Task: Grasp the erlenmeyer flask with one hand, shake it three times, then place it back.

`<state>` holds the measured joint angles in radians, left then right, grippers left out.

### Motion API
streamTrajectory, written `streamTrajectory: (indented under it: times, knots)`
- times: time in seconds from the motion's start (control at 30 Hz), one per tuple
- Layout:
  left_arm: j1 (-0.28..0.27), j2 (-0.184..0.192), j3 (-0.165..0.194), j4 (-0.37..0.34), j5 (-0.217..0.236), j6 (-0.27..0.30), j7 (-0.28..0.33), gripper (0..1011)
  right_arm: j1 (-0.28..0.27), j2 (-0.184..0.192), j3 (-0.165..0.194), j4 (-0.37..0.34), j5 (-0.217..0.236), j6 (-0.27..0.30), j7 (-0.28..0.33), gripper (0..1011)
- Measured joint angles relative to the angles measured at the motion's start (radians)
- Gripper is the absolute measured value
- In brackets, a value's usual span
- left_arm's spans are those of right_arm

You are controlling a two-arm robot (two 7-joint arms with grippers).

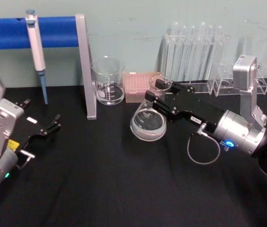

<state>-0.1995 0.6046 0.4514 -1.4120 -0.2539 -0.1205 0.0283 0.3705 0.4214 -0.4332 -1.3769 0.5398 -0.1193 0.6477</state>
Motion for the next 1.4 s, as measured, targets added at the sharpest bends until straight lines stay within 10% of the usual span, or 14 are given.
streamTrajectory:
  times: [1.4]
  knots:
    - [0.000,0.000,0.000,0.000,0.000,0.000,0.000,1001,0.039,0.031,-0.092,0.159,0.004,-0.044,0.141,457]
